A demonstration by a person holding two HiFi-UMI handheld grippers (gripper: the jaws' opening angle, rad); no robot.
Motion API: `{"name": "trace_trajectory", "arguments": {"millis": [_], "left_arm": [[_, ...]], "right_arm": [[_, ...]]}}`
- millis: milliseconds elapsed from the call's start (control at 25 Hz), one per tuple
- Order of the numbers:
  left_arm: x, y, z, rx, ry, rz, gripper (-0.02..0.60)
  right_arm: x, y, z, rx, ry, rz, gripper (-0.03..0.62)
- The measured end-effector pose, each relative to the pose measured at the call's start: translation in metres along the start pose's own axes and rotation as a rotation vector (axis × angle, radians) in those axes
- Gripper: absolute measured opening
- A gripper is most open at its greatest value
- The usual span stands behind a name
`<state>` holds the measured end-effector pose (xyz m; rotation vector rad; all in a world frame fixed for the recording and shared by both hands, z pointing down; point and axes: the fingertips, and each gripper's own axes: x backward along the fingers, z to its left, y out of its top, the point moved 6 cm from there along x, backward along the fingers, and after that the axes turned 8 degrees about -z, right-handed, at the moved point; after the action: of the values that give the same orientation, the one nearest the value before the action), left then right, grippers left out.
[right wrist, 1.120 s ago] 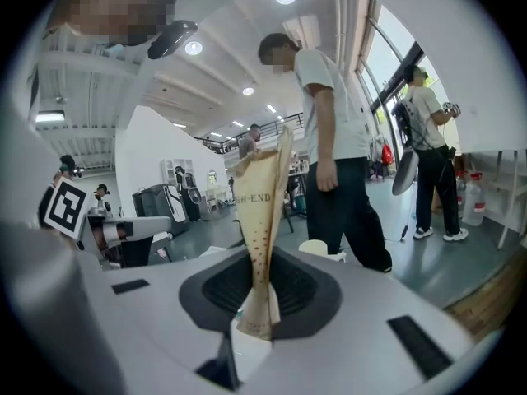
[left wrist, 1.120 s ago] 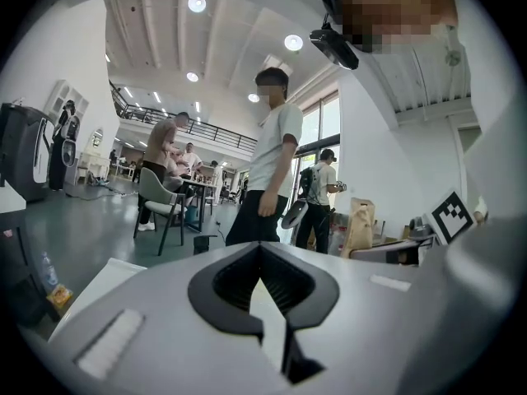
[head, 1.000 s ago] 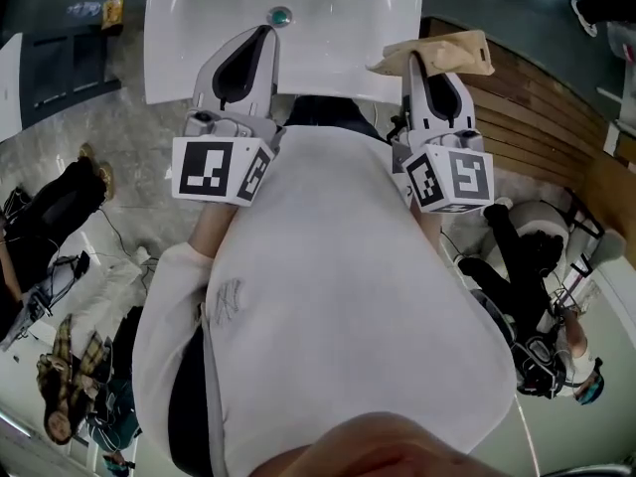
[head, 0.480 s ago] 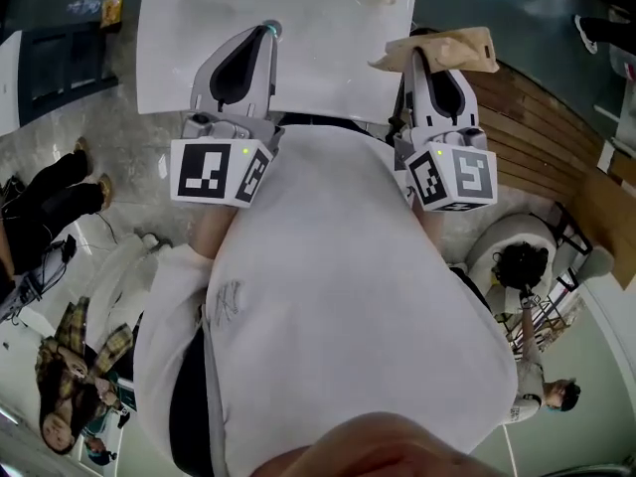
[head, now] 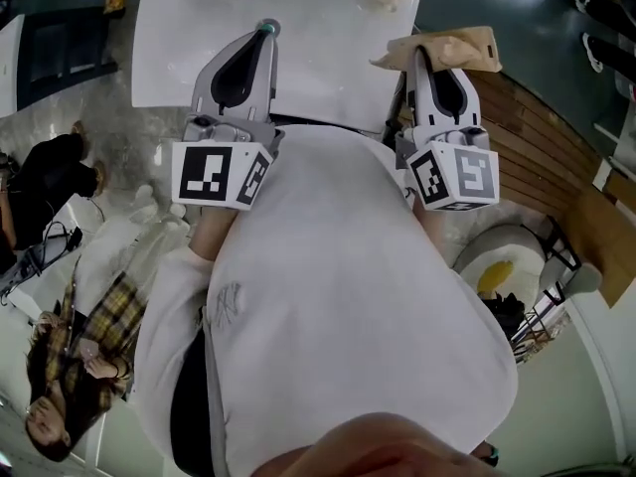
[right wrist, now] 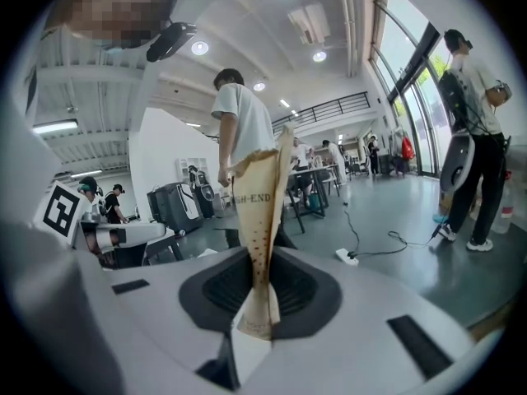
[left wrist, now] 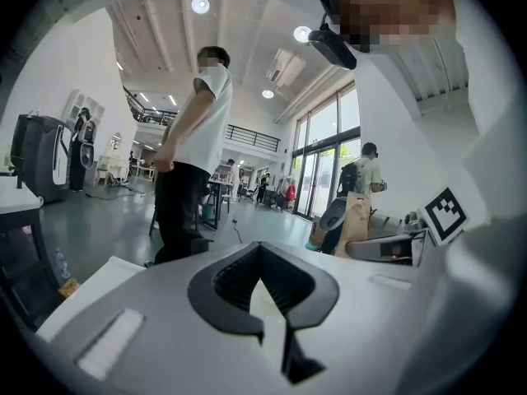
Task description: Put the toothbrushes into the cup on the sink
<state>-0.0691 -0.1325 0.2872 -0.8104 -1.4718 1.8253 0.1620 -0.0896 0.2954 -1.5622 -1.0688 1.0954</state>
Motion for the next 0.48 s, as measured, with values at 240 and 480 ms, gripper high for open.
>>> {"name": "trace_trajectory", "arguments": {"millis": [240,480], "left_arm": [[-0.003,0.002,0.007,-0.005,-0.007,0.015,0.002],[-0.011,0.009,0.012,-0.002,-0.052,0.015,0.002]], "right_arm": [[-0.003,0.001,0.001,-0.005,-0.012,0.008,0.055],[-0.002,0.009,0.008,-0.011,-0.054,-0.016,0.055]]}}
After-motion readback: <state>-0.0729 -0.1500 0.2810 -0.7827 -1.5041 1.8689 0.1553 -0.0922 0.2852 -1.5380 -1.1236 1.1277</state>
